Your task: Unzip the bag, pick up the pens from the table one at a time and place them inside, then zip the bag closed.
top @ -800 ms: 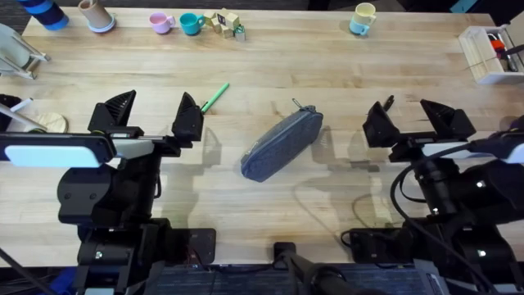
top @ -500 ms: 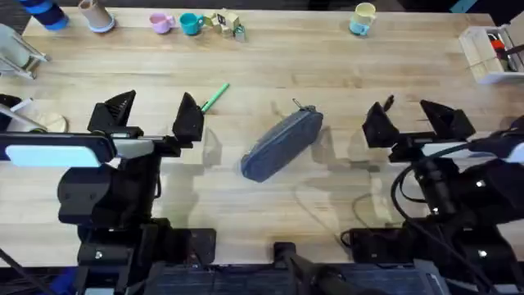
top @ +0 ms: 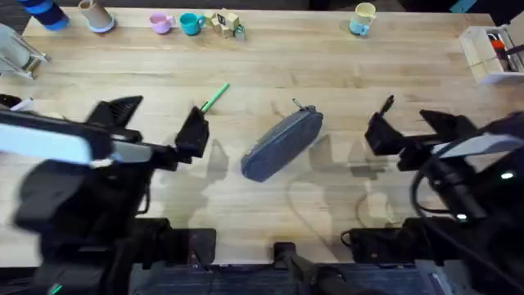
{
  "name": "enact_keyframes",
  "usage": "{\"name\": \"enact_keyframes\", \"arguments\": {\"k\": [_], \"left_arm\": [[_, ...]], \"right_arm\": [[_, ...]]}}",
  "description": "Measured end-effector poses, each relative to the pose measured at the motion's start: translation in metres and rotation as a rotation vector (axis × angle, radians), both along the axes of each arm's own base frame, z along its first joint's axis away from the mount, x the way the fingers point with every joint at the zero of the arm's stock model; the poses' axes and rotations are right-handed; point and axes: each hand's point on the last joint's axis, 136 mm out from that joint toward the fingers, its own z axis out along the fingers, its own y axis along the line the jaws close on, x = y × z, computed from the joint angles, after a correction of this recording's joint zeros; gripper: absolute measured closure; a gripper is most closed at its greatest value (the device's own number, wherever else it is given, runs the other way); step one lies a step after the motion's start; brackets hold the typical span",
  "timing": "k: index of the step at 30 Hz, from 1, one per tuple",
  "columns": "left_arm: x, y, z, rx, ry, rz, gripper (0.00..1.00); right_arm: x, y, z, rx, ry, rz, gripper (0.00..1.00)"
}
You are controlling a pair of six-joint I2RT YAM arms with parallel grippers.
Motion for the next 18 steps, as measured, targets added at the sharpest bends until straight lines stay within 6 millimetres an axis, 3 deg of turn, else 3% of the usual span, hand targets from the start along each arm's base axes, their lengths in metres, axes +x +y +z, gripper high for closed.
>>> {"name": "enact_keyframes", "arguments": {"k": [4,8,18], "left_arm": [[-0.017,-0.002,0.04,0.017,-0.006,-0.015,0.007],[-0.027,-0.005,0.059,0.022,0.055,-0.033,0.007],[-0.023,-0.034,0.067,-0.033,0.278,-0.203,0.008]], "right_arm": [[-0.003,0.001,0.039,0.001,0.027,0.004,0.005],[0.001,0.002,0.067,0.004,0.097,0.01,0.005],[0.03,0.013,0.078,0.032,0.323,0.067,0.006]]}}
